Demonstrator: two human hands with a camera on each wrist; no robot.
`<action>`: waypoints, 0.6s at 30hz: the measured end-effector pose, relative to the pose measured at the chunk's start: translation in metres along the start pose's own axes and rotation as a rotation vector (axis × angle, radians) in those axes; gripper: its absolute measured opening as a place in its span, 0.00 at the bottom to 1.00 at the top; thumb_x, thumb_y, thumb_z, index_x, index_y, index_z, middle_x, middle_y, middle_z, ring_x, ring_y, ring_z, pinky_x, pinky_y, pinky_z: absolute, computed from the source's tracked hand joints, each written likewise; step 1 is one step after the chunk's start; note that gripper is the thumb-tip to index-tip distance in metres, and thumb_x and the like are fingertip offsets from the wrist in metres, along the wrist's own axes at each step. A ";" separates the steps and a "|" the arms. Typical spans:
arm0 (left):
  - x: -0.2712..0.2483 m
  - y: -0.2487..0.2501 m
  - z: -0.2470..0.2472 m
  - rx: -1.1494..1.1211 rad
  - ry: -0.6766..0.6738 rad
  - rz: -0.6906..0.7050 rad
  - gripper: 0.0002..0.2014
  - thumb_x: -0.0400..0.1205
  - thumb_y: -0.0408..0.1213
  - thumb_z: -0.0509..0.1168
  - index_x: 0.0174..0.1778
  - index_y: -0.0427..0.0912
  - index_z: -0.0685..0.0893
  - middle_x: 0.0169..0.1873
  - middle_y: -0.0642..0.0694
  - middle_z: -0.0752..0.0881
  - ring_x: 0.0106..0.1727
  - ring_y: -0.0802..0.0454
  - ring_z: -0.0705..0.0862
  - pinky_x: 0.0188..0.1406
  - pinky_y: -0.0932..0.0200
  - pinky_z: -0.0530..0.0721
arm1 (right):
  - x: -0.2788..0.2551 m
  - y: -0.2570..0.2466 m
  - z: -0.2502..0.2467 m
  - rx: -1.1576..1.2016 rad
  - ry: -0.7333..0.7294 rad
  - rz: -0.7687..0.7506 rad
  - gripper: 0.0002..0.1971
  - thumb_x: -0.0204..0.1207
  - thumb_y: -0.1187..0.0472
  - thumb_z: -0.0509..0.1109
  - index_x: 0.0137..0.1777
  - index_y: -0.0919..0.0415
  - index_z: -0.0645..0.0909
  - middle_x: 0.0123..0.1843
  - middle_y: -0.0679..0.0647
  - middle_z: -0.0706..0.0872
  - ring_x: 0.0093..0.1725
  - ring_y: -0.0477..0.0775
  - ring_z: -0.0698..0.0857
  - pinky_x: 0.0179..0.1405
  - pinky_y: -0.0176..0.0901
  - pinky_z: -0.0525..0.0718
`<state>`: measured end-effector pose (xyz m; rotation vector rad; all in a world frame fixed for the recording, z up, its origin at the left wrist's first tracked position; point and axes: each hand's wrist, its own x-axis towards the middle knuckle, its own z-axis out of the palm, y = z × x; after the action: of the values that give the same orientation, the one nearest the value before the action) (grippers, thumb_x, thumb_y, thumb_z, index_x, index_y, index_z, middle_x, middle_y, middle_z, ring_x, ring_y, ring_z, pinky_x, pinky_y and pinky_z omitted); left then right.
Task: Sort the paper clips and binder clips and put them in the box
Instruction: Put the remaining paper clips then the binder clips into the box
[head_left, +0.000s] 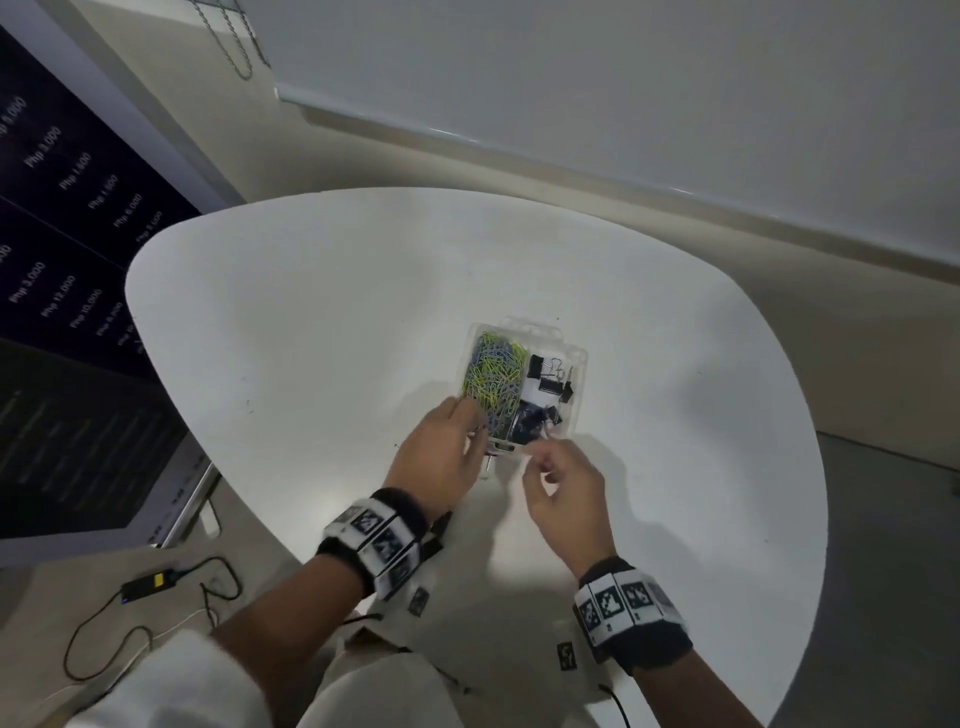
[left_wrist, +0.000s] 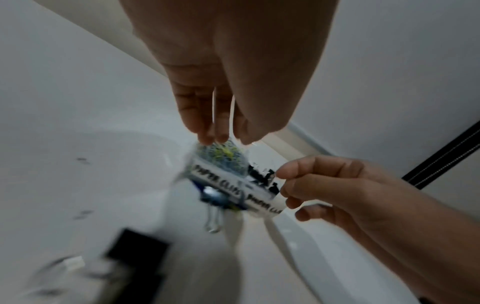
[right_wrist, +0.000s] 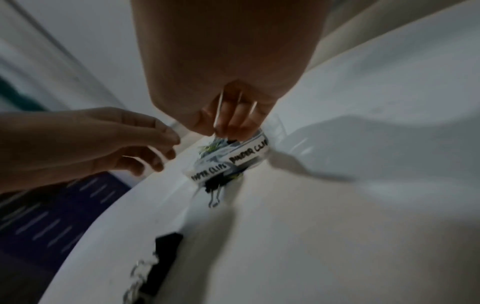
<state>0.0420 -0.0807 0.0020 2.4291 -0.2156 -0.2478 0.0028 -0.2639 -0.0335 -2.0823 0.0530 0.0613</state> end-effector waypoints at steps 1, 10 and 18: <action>-0.012 -0.012 -0.005 0.062 -0.053 -0.023 0.05 0.81 0.41 0.62 0.51 0.47 0.78 0.43 0.49 0.80 0.43 0.47 0.81 0.41 0.52 0.80 | -0.003 0.002 0.004 -0.063 -0.076 -0.061 0.12 0.77 0.68 0.69 0.54 0.51 0.86 0.49 0.44 0.85 0.49 0.46 0.84 0.50 0.41 0.84; -0.082 -0.051 0.006 0.378 -0.562 -0.110 0.37 0.69 0.51 0.76 0.70 0.47 0.67 0.60 0.50 0.72 0.56 0.45 0.77 0.47 0.48 0.82 | -0.012 0.016 0.034 -0.584 -0.444 -0.325 0.30 0.79 0.63 0.64 0.82 0.56 0.67 0.81 0.49 0.70 0.77 0.52 0.70 0.80 0.46 0.69; -0.081 -0.051 0.017 0.110 -0.351 -0.111 0.25 0.73 0.29 0.62 0.69 0.36 0.73 0.59 0.39 0.74 0.49 0.38 0.79 0.48 0.50 0.80 | -0.026 0.014 0.039 -0.624 -0.470 -0.173 0.32 0.80 0.59 0.61 0.85 0.61 0.59 0.77 0.55 0.70 0.71 0.58 0.70 0.75 0.51 0.71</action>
<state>-0.0354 -0.0352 -0.0337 2.4953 -0.2543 -0.7317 -0.0247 -0.2363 -0.0634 -2.6248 -0.4882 0.5147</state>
